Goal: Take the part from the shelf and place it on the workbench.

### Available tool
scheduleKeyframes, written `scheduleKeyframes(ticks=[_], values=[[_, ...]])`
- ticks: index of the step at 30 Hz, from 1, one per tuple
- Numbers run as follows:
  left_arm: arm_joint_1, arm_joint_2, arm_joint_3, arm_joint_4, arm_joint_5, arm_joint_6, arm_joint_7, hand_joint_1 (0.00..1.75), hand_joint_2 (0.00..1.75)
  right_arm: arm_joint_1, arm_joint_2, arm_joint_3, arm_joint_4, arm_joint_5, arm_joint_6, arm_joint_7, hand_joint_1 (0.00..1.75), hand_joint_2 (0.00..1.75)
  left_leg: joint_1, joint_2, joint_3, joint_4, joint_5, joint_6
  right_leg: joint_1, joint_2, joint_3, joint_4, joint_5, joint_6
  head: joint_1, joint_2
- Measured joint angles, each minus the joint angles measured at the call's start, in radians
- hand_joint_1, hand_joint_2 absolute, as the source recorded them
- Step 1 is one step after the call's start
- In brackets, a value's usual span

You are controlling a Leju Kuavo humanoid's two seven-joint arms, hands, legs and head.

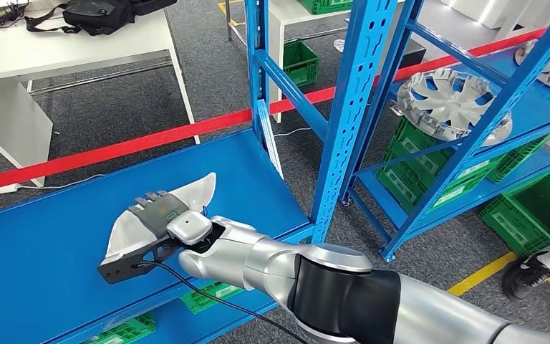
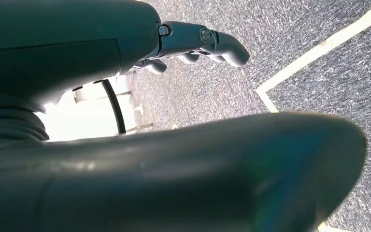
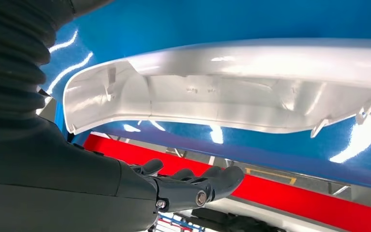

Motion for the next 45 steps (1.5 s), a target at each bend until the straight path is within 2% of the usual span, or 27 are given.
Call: scheduleKeyframes(ticks=[9,10,14,41,45], values=[[-0.001,0.0,0.0,0.0,0.0,0.0,0.0,0.0,0.0,0.005,-0.001,0.0,0.006,0.0,0.014,0.001,0.0,1.75,0.0,0.0,0.0,0.0,0.0,0.0,0.0,0.0,0.0,0.0,0.0,0.0,0.0,0.0],[-0.001,0.0,0.0,0.0,0.0,0.0,0.0,0.0,0.0,0.007,-0.001,0.0,0.006,0.0,0.014,0.002,0.04,1.75,0.0,0.0,0.0,0.0,0.0,0.0,0.0,0.0,0.0,0.0,0.0,0.0,0.0,0.0],[-0.002,0.0,0.0,0.0,-0.001,0.0,-0.003,0.0,0.0,0.016,-0.001,0.0,0.009,-0.002,0.017,0.009,1.73,1.75,0.0,0.0,0.0,0.0,0.0,0.0,0.0,0.0,0.0,0.0,0.0,0.0,0.0,0.0],[-0.01,0.0,0.0,0.0,-0.012,0.0,-0.002,0.0,0.0,0.03,-0.012,-0.004,0.019,-0.012,0.007,0.007,1.75,1.75,0.0,0.0,0.002,0.0,0.0,0.0,0.0,0.0,0.001,0.0,-0.001,0.0,0.0,0.0],[-0.01,0.0,0.0,0.0,-0.013,0.0,-0.01,0.0,1.75,0.03,-0.012,-0.004,0.019,-0.012,0.005,0.009,1.75,1.75,0.0,0.0,0.002,0.0,0.0,0.0,0.0,0.0,0.001,0.0,-0.001,0.0,0.0,0.0]])
